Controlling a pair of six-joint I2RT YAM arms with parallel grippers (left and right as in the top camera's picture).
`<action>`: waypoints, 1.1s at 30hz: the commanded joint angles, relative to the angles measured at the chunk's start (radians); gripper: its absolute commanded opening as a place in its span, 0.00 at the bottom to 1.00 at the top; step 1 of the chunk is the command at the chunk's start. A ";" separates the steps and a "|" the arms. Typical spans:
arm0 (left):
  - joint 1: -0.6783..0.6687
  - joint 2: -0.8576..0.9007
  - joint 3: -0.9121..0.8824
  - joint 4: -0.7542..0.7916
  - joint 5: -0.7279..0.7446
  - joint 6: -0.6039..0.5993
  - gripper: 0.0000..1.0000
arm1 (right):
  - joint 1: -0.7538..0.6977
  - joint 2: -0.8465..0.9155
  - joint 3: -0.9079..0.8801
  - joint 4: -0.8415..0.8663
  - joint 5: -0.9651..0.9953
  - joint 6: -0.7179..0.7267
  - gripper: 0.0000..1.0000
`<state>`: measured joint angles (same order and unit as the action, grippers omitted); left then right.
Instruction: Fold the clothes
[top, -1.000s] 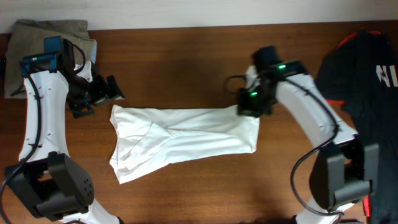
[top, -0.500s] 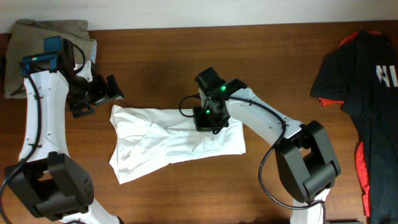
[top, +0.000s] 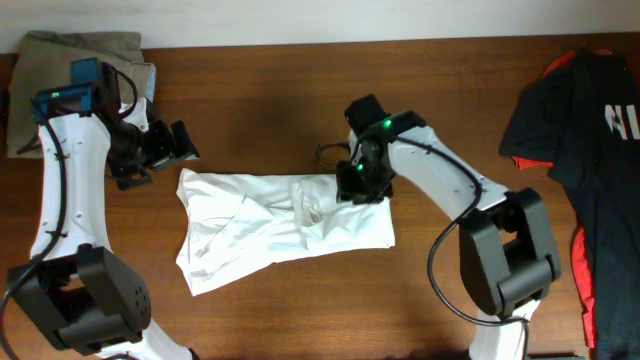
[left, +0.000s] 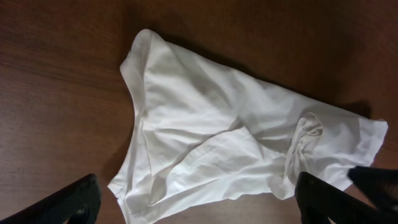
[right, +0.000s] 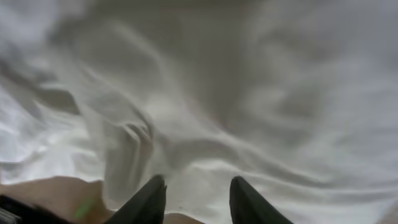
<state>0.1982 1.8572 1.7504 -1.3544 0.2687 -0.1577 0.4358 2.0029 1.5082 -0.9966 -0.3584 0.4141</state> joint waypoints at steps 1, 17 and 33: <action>-0.002 0.009 -0.001 0.001 -0.007 0.002 0.99 | 0.068 -0.013 -0.063 0.078 -0.082 -0.005 0.38; -0.002 0.009 -0.001 0.003 -0.029 0.039 0.99 | -0.078 -0.084 0.281 -0.224 0.161 -0.075 0.91; 0.129 0.025 -0.504 0.296 -0.011 0.084 0.99 | -0.772 -0.076 0.152 -0.222 0.213 -0.130 0.99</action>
<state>0.3233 1.8660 1.2957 -1.0821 0.2466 -0.0933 -0.3008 1.9308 1.6619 -1.2194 -0.1841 0.2874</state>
